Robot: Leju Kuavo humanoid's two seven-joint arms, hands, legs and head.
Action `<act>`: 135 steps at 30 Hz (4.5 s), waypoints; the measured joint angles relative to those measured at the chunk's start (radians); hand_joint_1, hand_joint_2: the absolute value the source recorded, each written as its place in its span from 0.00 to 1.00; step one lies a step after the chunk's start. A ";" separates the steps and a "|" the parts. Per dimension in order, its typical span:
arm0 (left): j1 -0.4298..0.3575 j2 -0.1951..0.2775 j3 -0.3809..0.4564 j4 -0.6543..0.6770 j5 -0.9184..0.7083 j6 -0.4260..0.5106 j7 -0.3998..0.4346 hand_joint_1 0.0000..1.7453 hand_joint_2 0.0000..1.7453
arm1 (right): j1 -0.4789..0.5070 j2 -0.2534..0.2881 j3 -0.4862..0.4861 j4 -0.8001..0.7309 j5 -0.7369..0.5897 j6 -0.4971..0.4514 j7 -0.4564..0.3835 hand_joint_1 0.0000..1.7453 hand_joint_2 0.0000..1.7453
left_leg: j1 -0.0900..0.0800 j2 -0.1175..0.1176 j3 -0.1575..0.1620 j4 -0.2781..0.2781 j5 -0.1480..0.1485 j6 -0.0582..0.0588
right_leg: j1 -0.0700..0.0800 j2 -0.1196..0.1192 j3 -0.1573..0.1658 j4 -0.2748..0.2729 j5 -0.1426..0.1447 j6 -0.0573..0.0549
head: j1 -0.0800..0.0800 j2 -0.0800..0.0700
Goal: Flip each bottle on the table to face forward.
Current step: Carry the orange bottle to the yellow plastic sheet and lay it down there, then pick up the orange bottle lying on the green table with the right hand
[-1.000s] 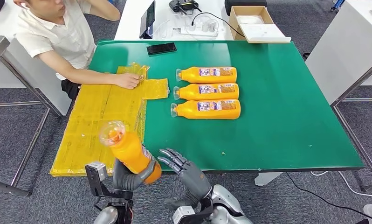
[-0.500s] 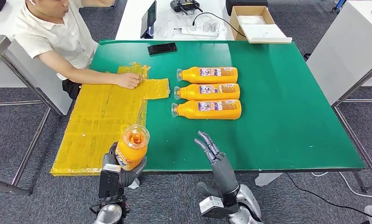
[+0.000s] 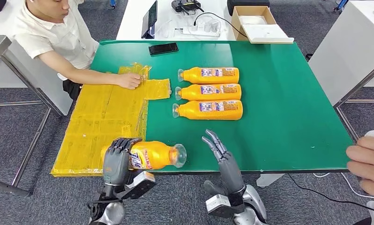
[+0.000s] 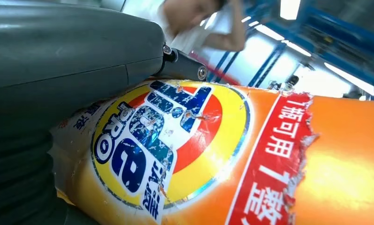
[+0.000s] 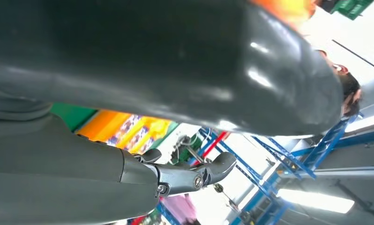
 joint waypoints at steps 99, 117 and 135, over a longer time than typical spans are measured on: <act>0.119 0.037 -0.105 -0.486 0.530 -0.279 -0.151 0.00 1.00 | -0.158 -0.091 -0.216 0.465 0.430 -0.352 0.357 0.00 1.00 | -0.001 -0.005 -0.003 0.000 0.005 -0.002 | -0.001 -0.003 -0.003 0.002 0.002 -0.003 | 0.000 0.000; 0.118 0.021 -0.101 -0.482 0.496 -0.243 -0.151 0.00 1.00 | -0.273 -0.103 -0.216 0.561 0.636 -0.337 0.492 0.00 1.00 | -0.001 -0.005 -0.003 0.000 0.005 -0.001 | -0.001 -0.003 -0.003 0.002 0.002 -0.003 | 0.000 0.000; 0.070 0.015 -0.135 -0.443 0.525 -0.271 -0.148 0.00 1.00 | -0.454 -0.048 -0.159 0.765 0.638 -0.217 0.479 0.00 1.00 | -0.001 -0.005 -0.004 0.000 0.005 -0.001 | -0.001 -0.003 -0.003 0.003 0.003 -0.003 | 0.000 0.000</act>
